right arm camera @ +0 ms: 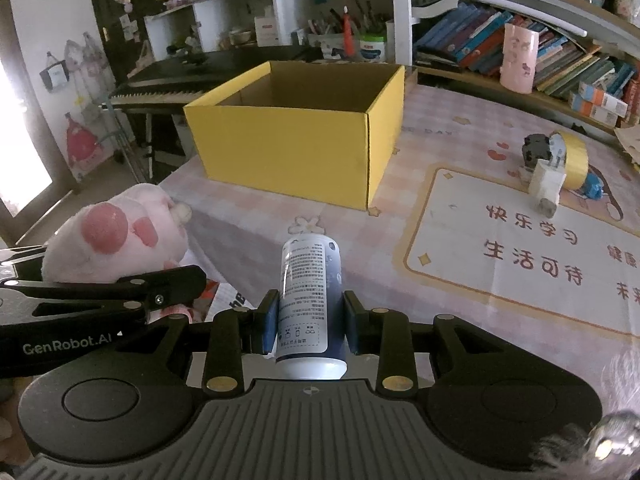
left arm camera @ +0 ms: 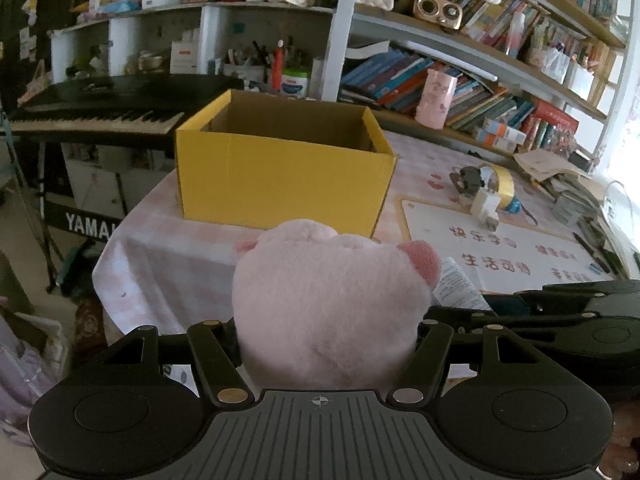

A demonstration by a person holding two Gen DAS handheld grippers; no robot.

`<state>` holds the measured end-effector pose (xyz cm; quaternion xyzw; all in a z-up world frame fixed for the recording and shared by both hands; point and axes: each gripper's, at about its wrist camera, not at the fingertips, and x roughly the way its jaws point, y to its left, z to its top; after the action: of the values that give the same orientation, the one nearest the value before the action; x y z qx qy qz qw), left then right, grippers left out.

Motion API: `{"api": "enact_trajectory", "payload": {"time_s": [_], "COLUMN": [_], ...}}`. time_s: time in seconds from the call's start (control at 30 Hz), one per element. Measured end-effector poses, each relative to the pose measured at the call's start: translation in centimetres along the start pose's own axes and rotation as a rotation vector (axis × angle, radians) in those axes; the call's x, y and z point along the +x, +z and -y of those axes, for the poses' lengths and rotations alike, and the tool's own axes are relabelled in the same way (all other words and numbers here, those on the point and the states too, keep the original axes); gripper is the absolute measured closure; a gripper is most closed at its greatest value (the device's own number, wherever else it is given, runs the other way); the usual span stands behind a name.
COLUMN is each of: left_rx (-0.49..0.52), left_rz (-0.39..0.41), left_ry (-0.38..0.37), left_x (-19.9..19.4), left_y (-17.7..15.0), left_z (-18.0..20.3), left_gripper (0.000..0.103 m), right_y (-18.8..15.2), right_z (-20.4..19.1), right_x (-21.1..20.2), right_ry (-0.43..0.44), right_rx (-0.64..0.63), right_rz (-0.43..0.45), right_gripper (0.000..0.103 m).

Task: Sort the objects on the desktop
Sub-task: 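Carry the plush pig and spray bottle with both tools toward the yellow box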

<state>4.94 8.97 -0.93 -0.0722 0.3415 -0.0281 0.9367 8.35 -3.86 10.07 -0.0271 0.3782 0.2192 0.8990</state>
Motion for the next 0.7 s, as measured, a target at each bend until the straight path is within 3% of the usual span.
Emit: {"api": "enact_trajectory", "payload": {"time_s": [0.7], "left_rx": [-0.027], "left_rz": [0.019], "left_ry": [0.051], "left_x": [4.5], "left_y": [5.4], "left_z": [-0.9], "left_gripper": [0.037], "right_y": [6.4], "right_z": [1.7], "right_x": [4.6], "right_ry": [0.075], "right_rx": [-0.081], "right_rz": [-0.004], "right_gripper": [0.073]}}
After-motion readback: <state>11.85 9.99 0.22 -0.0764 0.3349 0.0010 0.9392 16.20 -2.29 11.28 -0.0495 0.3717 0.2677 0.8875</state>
